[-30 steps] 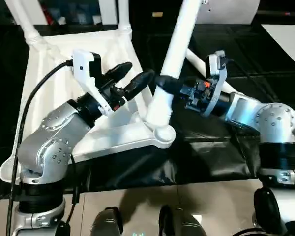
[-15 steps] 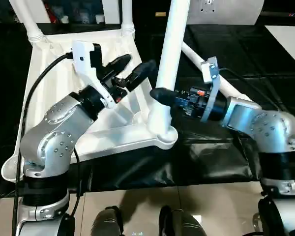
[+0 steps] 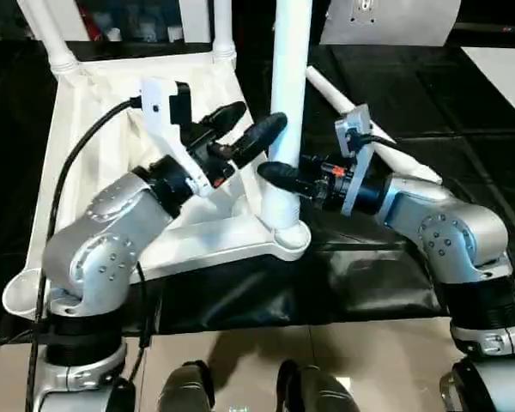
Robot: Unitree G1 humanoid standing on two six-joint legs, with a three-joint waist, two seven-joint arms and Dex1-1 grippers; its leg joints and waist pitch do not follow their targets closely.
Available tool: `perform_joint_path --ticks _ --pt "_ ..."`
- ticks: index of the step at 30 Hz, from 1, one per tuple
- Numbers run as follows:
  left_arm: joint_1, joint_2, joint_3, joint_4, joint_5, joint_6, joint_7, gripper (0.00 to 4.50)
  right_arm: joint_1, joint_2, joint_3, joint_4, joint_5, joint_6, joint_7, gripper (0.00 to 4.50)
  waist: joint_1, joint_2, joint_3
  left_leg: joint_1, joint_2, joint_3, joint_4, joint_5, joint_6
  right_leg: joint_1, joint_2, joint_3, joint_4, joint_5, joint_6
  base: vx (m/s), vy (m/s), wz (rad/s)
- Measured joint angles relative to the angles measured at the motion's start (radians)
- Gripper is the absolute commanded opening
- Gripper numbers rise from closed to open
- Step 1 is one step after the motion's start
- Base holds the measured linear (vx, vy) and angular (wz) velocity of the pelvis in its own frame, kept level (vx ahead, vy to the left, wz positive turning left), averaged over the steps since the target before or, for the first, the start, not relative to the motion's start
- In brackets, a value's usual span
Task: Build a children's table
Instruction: Insert table leg to table base
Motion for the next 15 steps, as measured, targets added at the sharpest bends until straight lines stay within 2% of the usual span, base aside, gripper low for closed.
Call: perform_joint_path --ticks 6,10,11,15 --pt "0.025 -0.005 -0.028 -0.036 -0.047 0.035 -0.025 4.25 0.009 0.008 0.02 0.0 -0.036 -0.037 0.01 1.88 0.0 -0.001 0.0 0.0 0.0 0.0 0.0 0.0 0.0 0.0 0.0 0.0 0.0 0.0 0.0 0.0 0.0 0.0" --pt "0.061 0.036 -0.074 -0.049 -0.019 0.053 -0.036 4.25 0.027 0.009 0.022 0.0 -0.053 -0.044 0.015 1.88 -0.001 -0.001 0.0 0.001 0.0 0.0 0.0 0.0 0.0 0.0 0.0 0.0 0.0 0.0 0.0 0.0 0.0 0.0" --pt "0.067 0.032 -0.078 -0.047 -0.013 0.053 -0.034 3.9 0.028 0.01 0.023 0.0 -0.055 -0.044 0.015 1.88 -0.002 -0.001 0.0 0.0 0.0 0.0 0.0 0.0 0.0 0.0 0.0 0.0 0.0 0.0 0.0 0.0 0.0 0.0" --pt "0.068 0.046 -0.103 -0.039 0.034 0.031 -0.033 3.55 0.03 0.01 0.03 0.0 -0.06 -0.061 0.025 1.88 -0.002 -0.001 -0.001 0.001 0.0 0.0 0.0 0.0 0.0 0.001 0.0 0.0 0.0 0.0 0.0 0.0 0.0 0.0"
